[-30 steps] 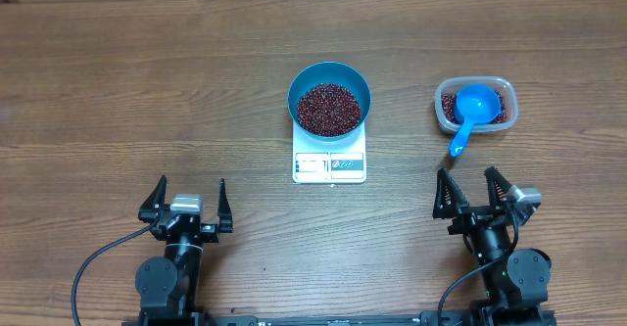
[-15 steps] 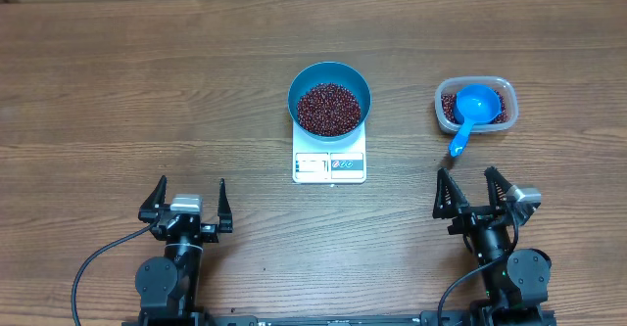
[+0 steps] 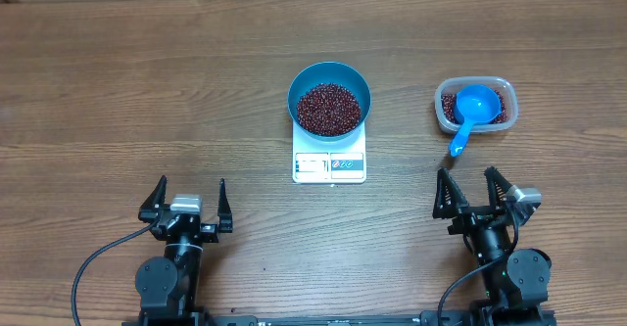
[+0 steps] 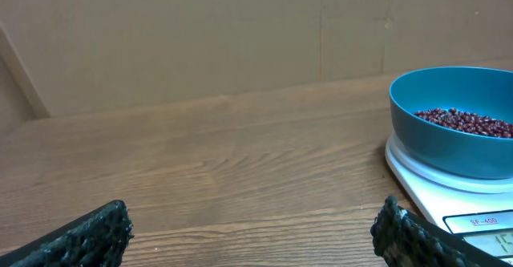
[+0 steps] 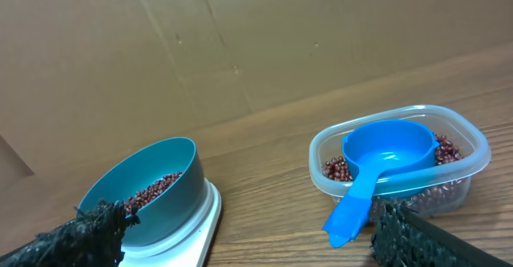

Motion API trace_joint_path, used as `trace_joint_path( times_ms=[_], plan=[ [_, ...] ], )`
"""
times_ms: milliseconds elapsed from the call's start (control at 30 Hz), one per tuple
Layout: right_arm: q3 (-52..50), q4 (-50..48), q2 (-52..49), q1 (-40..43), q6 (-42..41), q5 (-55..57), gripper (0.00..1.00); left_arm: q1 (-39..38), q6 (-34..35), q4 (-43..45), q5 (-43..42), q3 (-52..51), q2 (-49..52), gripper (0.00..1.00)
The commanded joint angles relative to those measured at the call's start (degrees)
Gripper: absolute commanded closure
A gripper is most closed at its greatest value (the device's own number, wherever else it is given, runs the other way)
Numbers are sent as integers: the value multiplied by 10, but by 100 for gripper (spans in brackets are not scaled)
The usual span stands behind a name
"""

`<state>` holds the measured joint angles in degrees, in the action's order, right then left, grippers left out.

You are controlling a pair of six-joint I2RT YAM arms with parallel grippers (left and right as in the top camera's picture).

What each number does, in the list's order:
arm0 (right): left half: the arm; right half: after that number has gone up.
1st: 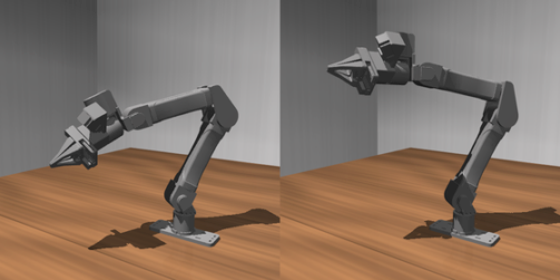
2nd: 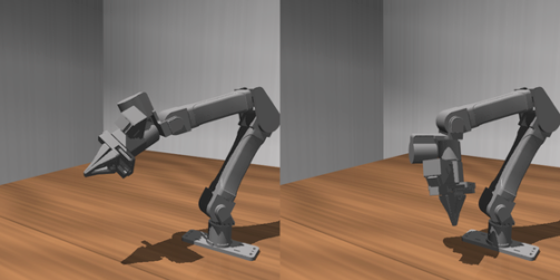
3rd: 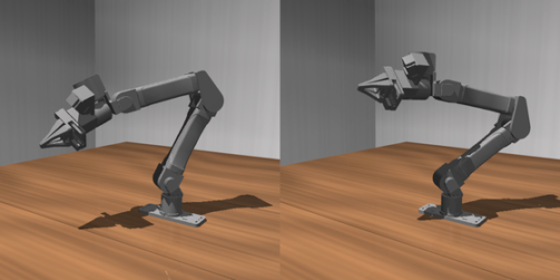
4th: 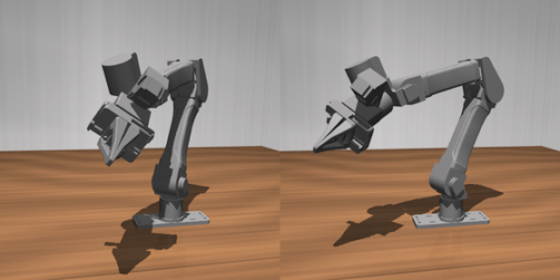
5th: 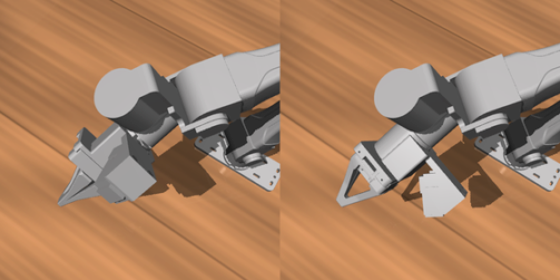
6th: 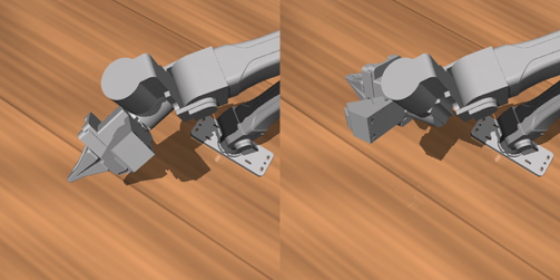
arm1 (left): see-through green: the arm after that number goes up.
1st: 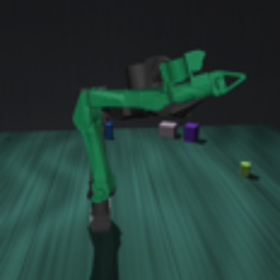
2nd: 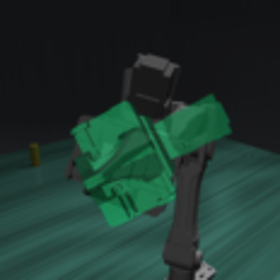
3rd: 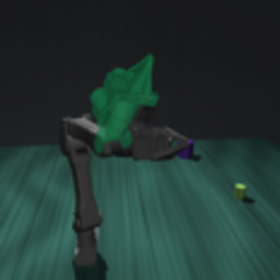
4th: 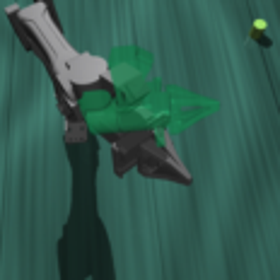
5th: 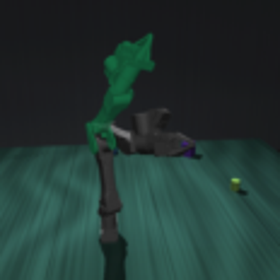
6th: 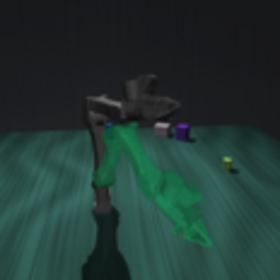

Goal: Scoop item into bowl and weigh 150g on scale

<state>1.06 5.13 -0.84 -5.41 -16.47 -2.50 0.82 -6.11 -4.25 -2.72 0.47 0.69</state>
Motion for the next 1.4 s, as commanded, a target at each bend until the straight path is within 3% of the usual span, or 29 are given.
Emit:
trace_joint_path(
  times_ms=[0,500,1000,1367],
  plan=[
    [-6,-4,7,-5,2,5,0,4,-1,0,4,-2,-4,0],
    [-6,-2,7,-5,9,11,0,4,-1,0,4,-2,-4,0],
    [-6,-5,7,-5,243,-17,0,4,-1,0,4,-2,-4,1],
    [-6,-5,7,-5,212,-14,0,4,-1,0,4,-2,-4,0]
  ],
)
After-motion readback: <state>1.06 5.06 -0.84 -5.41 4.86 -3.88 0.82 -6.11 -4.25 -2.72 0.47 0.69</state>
